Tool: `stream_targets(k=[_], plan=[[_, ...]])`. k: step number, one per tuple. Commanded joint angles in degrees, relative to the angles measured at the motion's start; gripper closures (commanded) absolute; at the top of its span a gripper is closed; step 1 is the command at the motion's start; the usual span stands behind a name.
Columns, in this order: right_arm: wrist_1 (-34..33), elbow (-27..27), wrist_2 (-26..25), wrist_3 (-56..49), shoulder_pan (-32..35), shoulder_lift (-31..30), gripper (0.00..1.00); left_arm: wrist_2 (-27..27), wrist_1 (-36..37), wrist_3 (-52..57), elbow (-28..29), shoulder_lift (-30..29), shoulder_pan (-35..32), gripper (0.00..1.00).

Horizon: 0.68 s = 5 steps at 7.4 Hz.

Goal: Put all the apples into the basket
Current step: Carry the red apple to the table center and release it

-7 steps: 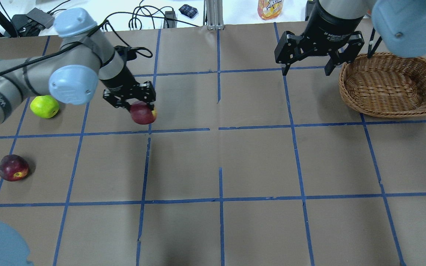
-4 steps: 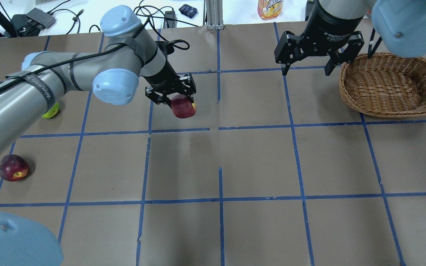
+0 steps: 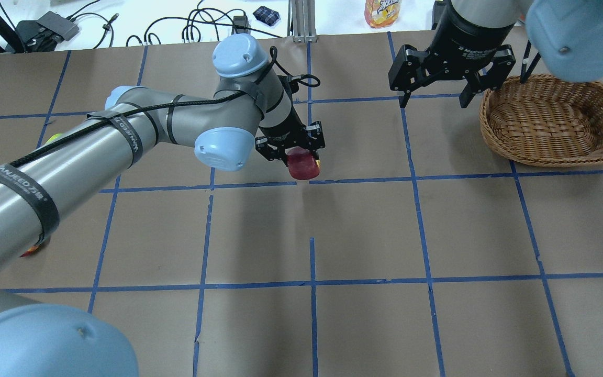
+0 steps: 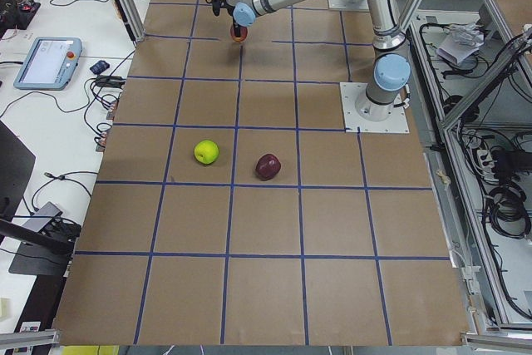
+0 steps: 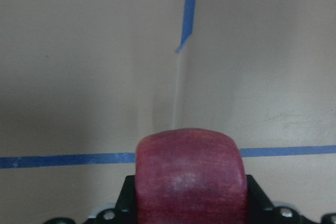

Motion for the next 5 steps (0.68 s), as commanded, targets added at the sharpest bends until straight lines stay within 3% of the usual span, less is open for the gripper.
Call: stream_targets(k=[1, 3, 4, 5], plan=[[-0.3, 0.1, 0.0, 0.0, 0.1, 0.8, 0.00, 1.0, -3.9, 1.6, 0.9, 3.5, 5.4, 0.00], [-2.5, -0.4, 0.1, 0.8, 0.5, 4.1, 0.00, 1.3, -13.5, 16.4, 2.0, 9.7, 15.5, 0.00], [-6.9, -0.3, 0.2, 1.5, 3.0, 7.3, 0.00, 1.3, -19.3, 24.7, 3.2, 12.8, 22.6, 0.00], [-12.2, -0.6, -0.1, 4.9, 7.5, 10.6, 0.00, 6.1, -23.7, 35.4, 4.0, 15.0, 30.0, 0.00]])
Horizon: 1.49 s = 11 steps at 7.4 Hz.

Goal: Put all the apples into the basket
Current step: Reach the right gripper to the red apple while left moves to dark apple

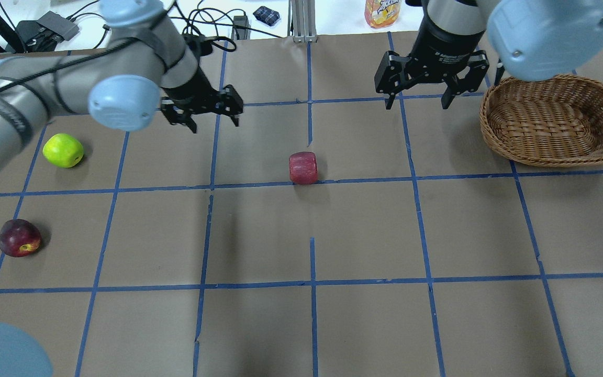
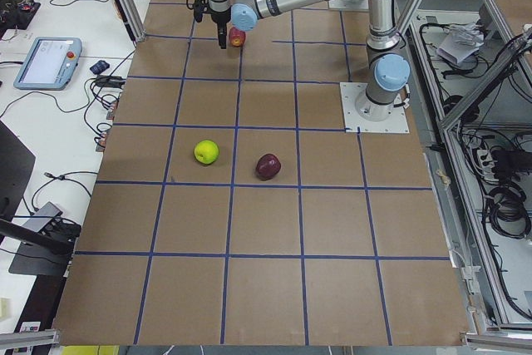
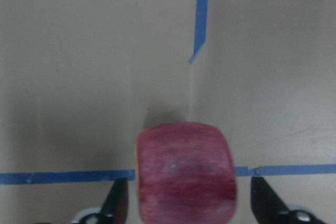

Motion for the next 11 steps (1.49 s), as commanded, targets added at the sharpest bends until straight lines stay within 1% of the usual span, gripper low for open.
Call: stream_targets(k=[1, 2, 3, 4, 5, 6, 7, 8, 9, 11], plan=[[-12.3, -0.3, -1.0, 7.7, 8.6, 7.8, 0.00, 7.2, -7.6, 23.0, -0.2, 4.7, 16.7, 0.00], [-16.1, -0.1, -1.2, 14.3, 12.7, 10.8, 0.00, 7.5, -8.5, 34.6, -0.6, 4.8, 26.6, 0.00], [-19.6, 0.3, -3.1, 18.4, 15.6, 14.0, 0.00, 7.5, -9.0, 37.6, -1.0, 4.6, 36.2, 0.00], [-21.7, 0.1, -4.9, 19.5, 17.4, 16.3, 0.00, 6.8, -8.0, 37.7, -1.6, 2.4, 41.7, 0.00], [-23.8, 0.2, -5.1, 21.5, 18.4, 17.8, 0.00, 6.9, -7.1, 36.3, -2.8, 1.3, 42.5, 0.00], [-25.0, 0.5, -5.1, 21.4, 18.5, 19.2, 0.00, 7.1, -4.3, 32.1, -4.3, 1.1, 42.4, 0.00], [-24.8, 0.6, -6.2, 21.1, 18.5, 21.0, 0.00, 7.2, -3.5, 28.2, -6.4, 1.1, 42.4, 0.00], [-25.0, 0.6, -9.6, 20.8, 18.5, 22.5, 0.00, 7.2, -3.4, 27.0, -8.1, 1.3, 42.4, 0.00], [-25.3, 0.6, -9.7, 19.8, 18.5, 22.7, 0.00, 7.2, -2.3, 26.8, -8.7, 1.2, 42.4, 0.00], [-26.6, 0.7, -9.0, 19.0, 18.4, 23.7, 0.00, 6.8, -2.2, 22.7, -8.9, 0.4, 42.2, 0.00]])
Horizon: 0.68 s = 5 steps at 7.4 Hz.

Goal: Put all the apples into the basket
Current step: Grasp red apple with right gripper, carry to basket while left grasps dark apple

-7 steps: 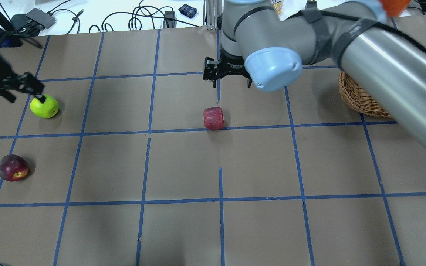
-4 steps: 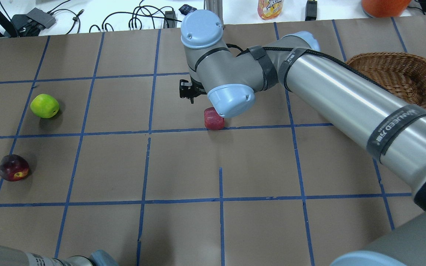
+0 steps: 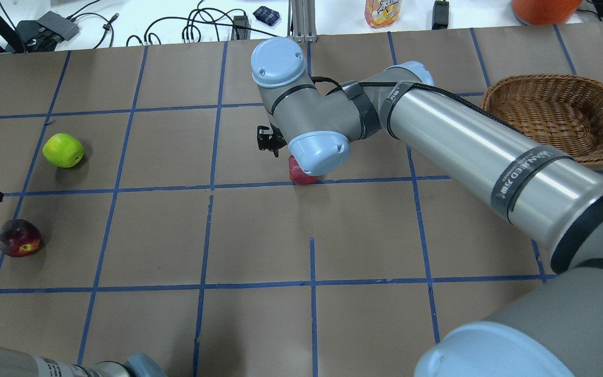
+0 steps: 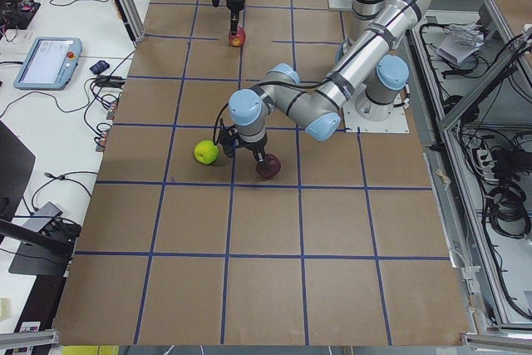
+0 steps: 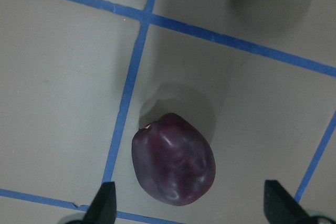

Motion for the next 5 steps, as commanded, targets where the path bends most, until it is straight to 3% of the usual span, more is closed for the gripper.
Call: stream_targets(k=[1, 4, 5], plan=[[-0.7, -0.3, 0.8, -0.4, -0.1, 1.7, 0.00, -0.2, 0.5, -3.4, -1.0, -1.3, 0.0, 0.00], [-1.1, 0.1, 0.5, -0.6, -0.2, 3.4, 0.02, 0.2, 9.9, -4.9, -7.3, -1.8, 0.2, 0.00], [-0.9, 0.0, 0.5, -0.6, -0.2, 3.3, 0.25, 0.3, 11.6, -4.8, -7.8, -2.1, 0.2, 0.00]])
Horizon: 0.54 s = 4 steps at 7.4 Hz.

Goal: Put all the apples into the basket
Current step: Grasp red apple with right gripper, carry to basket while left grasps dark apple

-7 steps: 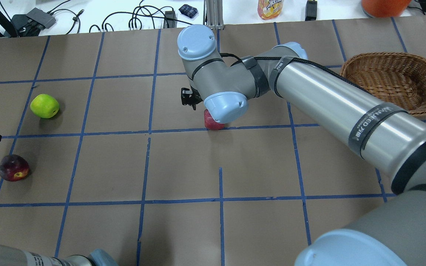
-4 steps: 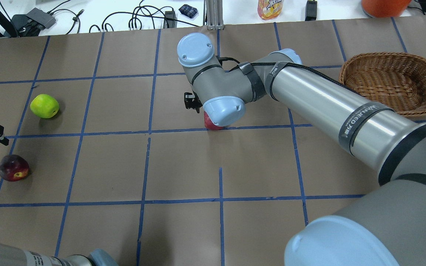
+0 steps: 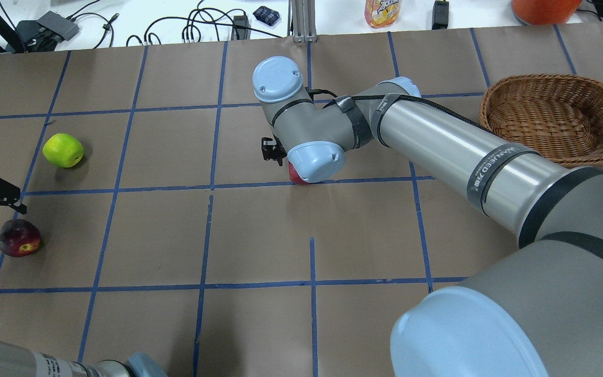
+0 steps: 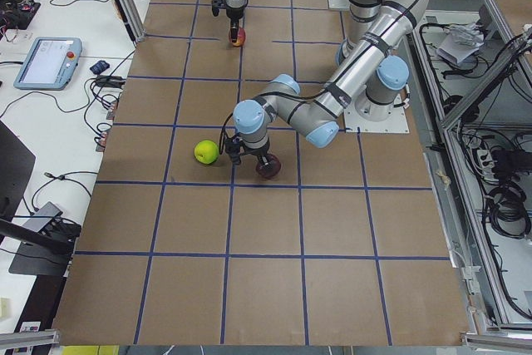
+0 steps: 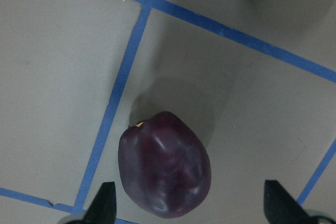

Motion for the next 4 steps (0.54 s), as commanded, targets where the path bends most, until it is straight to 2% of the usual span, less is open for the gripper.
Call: stream_targets(k=[1, 3, 4], plan=[[0.1, -0.2, 0.0, 0.0, 0.0, 0.0, 0.40, 0.3, 2.9, 0.3, -1.4, -0.8, 0.1, 0.00], [1.2, -1.1, 0.1, 0.0, -1.2, -2.4, 0.41, 1.9, 2.8, 0.8, -1.4, -1.7, 0.4, 0.00], [6.2, -1.5, 1.5, -0.6, -3.0, -7.1, 0.40, 3.0, 2.8, 1.0, -1.4, -1.8, 0.4, 0.00]])
